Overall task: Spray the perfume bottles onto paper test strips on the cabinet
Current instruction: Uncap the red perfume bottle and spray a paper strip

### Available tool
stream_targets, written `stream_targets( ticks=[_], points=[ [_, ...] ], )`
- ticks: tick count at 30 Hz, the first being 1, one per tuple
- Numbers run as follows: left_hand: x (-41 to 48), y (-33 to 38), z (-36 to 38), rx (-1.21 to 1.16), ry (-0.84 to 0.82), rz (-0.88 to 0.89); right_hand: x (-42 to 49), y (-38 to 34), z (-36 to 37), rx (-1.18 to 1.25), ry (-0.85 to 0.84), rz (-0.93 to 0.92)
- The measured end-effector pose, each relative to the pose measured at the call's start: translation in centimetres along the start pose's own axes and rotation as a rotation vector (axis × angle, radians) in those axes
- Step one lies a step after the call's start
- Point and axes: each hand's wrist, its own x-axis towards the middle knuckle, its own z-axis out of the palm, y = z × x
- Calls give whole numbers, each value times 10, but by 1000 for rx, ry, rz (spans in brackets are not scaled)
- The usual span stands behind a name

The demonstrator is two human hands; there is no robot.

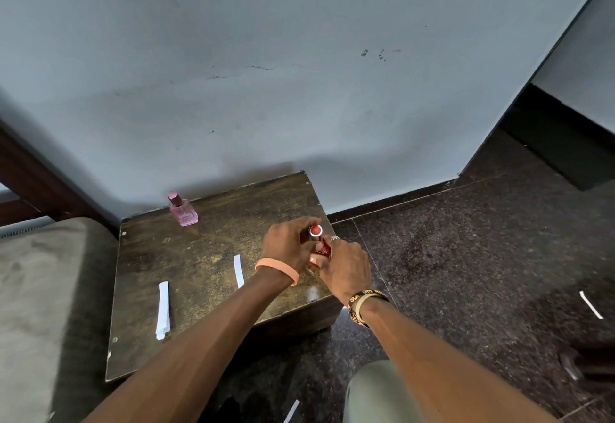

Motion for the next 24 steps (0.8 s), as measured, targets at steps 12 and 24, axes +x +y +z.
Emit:
stream_targets(
  ticks=[12, 24],
  points=[
    [-2, 2, 2, -39, 34, -20, -2, -2, -2, 25, 5, 0],
    [-2, 1, 4, 13, 21, 3, -4, -4, -5, 31, 9, -16]
  ],
)
